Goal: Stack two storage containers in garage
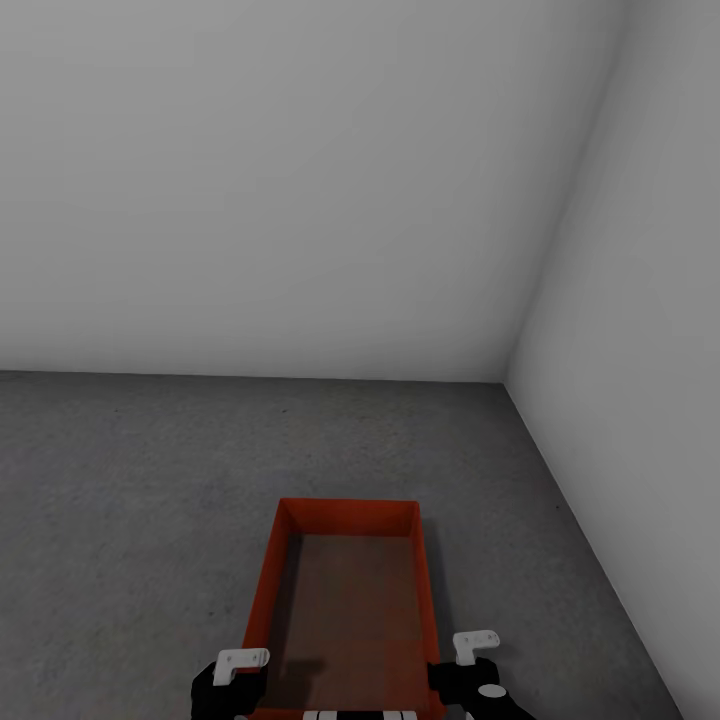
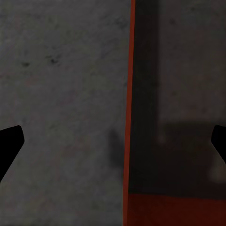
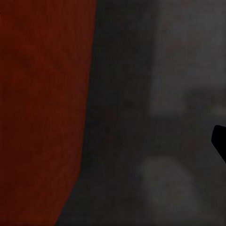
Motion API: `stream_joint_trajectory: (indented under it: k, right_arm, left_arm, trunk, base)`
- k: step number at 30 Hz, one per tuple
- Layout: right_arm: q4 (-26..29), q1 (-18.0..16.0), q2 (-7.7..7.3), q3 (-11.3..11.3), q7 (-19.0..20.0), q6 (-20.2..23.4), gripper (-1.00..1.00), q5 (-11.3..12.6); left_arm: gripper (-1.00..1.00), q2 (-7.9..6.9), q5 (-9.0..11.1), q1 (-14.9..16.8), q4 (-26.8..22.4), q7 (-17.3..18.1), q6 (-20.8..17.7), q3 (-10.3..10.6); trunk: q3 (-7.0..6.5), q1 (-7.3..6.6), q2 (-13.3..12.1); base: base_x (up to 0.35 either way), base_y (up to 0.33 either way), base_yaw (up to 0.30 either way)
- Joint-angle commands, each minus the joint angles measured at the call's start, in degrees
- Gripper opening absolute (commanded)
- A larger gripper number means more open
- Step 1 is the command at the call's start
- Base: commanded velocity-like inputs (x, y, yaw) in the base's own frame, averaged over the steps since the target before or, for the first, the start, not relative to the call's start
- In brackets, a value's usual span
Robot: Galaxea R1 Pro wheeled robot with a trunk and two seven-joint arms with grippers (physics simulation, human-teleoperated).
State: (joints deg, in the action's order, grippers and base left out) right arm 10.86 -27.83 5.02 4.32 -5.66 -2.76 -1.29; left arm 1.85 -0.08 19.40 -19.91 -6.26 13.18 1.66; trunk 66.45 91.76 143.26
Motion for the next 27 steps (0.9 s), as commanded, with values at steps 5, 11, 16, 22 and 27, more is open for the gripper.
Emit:
stream_joint_trajectory:
  k: [5,11,16,22,27]
  right_arm:
    - [-0.08,-0.03,-0.01,0.43,-0.4,-0.13,1.0,-0.13]
    - [-0.07,-0.03,-0.01,0.43,-0.4,-0.11,1.0,-0.12]
    - [-0.09,-0.03,-0.01,0.43,-0.4,-0.1,1.0,-0.11]
    - [-0.06,-0.03,-0.01,0.43,-0.4,-0.07,1.0,-0.11]
    - [-0.07,-0.03,-0.01,0.43,-0.4,-0.09,1.0,-0.11]
  left_arm:
    - [1.0,0.0,-0.01,0.03,0.05,-0.33,0.18,0.18]
    - [1.0,0.0,-0.01,0.03,0.05,-0.33,0.18,0.18]
    - [1.0,0.0,-0.01,0.03,0.05,-0.33,0.18,0.18]
    - [1.0,0.0,-0.01,0.03,0.05,-0.33,0.18,0.18]
    - [1.0,0.0,-0.01,0.03,0.05,-0.33,0.18,0.18]
  trunk:
    - [0.04,-0.01,0.02]
    - [0.04,-0.01,0.02]
    - [0.04,-0.01,0.02]
    - [0.04,-0.01,0.02]
    - [-0.98,-0.53,-0.83]
  base:
    - [0.0,0.0,0.0]
    - [0.0,0.0,0.0]
    - [0.0,0.0,0.0]
    - [0.0,0.0,0.0]
    - [0.0,0.0,0.0]
